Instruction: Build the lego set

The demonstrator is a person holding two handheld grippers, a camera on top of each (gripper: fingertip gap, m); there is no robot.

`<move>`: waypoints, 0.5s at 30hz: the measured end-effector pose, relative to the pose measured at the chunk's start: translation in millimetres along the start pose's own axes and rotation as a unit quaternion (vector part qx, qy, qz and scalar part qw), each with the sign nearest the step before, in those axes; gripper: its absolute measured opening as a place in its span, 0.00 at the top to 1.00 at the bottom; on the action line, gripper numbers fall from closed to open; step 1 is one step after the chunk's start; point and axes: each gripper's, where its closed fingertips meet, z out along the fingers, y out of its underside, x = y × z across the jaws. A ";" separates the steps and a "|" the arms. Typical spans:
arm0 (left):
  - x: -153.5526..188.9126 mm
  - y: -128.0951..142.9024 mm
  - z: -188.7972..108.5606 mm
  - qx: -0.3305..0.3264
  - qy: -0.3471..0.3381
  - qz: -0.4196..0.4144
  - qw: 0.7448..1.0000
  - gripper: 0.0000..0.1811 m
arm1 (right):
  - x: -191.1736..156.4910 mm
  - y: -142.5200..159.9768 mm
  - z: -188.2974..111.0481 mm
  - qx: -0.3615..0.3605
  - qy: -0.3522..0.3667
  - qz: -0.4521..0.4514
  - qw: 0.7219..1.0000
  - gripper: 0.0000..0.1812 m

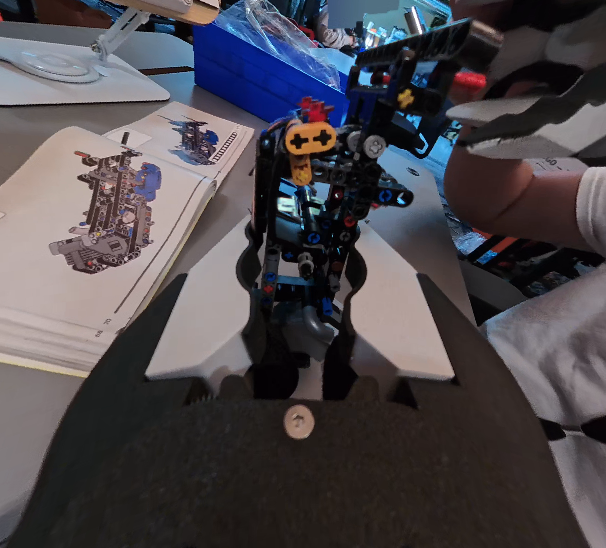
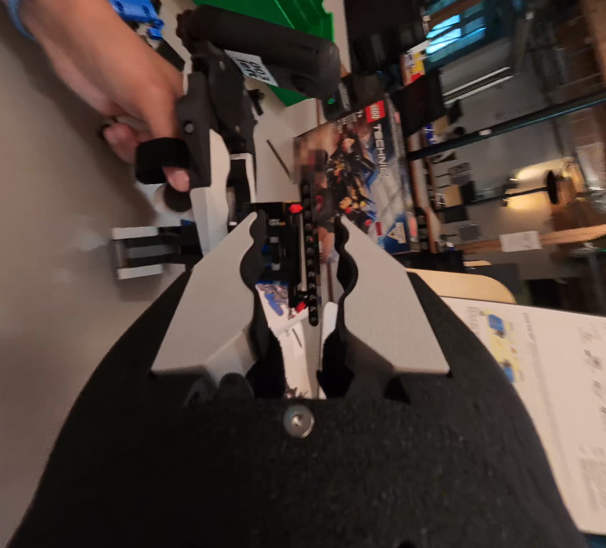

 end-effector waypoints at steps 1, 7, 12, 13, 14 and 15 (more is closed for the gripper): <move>0.2 -0.1 0.8 0.001 -0.005 0.000 1.000 0.74 | 0.4 -1.2 2.3 -0.005 0.020 -0.014 1.000 0.77; -0.5 0.0 0.5 0.000 -0.014 -0.003 1.000 0.73 | 2.7 -0.7 16.3 -0.049 0.092 -0.125 0.987 0.80; -1.6 -0.6 0.1 -0.001 -0.022 0.008 1.000 0.74 | 6.2 1.4 20.7 -0.063 0.119 -0.181 0.974 0.83; -1.7 -0.6 0.1 -0.002 -0.022 0.010 1.000 0.74 | 6.1 0.9 20.9 -0.059 0.123 -0.189 0.973 0.84; -2.3 -0.8 -0.2 -0.002 -0.025 0.012 1.000 0.74 | 5.2 1.7 21.2 -0.059 0.123 -0.192 0.972 0.85; -2.8 -0.9 -0.3 -0.002 -0.026 0.015 1.000 0.74 | 4.9 3.9 22.0 -0.063 0.122 -0.194 0.971 0.86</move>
